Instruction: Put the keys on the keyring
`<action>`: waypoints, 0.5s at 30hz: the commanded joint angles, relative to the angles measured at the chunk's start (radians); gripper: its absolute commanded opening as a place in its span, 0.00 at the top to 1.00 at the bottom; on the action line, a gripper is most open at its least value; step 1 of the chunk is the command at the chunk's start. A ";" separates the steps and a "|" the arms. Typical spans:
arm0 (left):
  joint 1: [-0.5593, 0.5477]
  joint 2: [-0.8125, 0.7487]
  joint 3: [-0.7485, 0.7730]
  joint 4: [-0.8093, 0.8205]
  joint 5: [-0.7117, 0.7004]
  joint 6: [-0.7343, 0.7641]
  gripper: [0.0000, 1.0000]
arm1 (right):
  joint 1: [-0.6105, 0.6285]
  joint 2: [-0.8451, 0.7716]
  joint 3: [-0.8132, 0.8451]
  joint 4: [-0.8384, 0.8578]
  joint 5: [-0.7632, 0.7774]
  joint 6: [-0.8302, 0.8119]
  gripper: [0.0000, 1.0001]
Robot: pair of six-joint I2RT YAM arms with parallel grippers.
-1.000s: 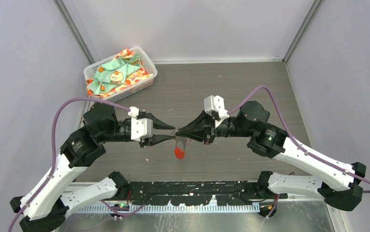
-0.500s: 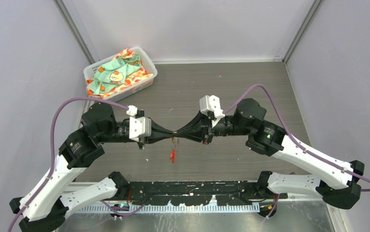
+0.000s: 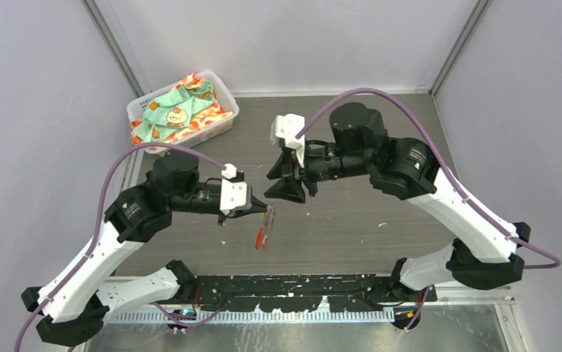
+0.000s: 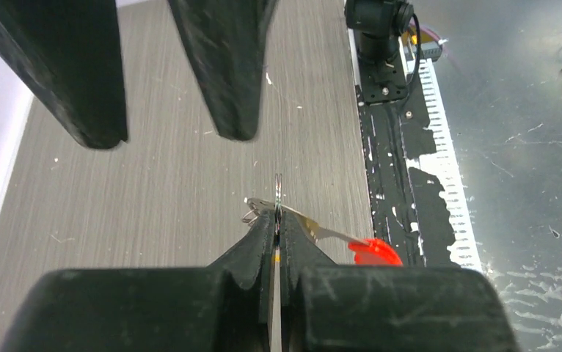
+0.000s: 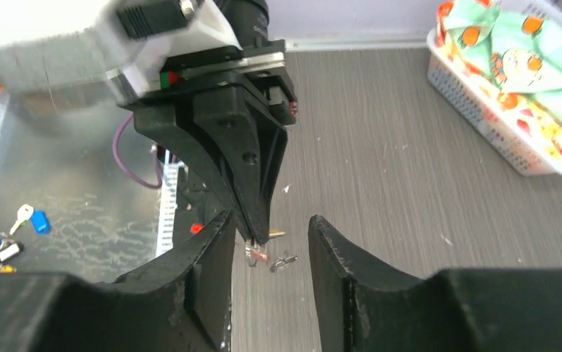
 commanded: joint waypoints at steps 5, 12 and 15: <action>-0.003 0.076 0.129 -0.055 -0.038 0.039 1.00 | 0.004 0.127 0.205 -0.363 -0.041 -0.126 0.58; -0.003 0.069 0.123 -0.036 -0.034 0.000 0.99 | 0.004 0.108 0.146 -0.322 -0.049 -0.127 0.68; -0.003 0.072 0.126 -0.043 -0.018 0.006 0.99 | 0.003 0.085 0.109 -0.269 -0.028 -0.126 0.74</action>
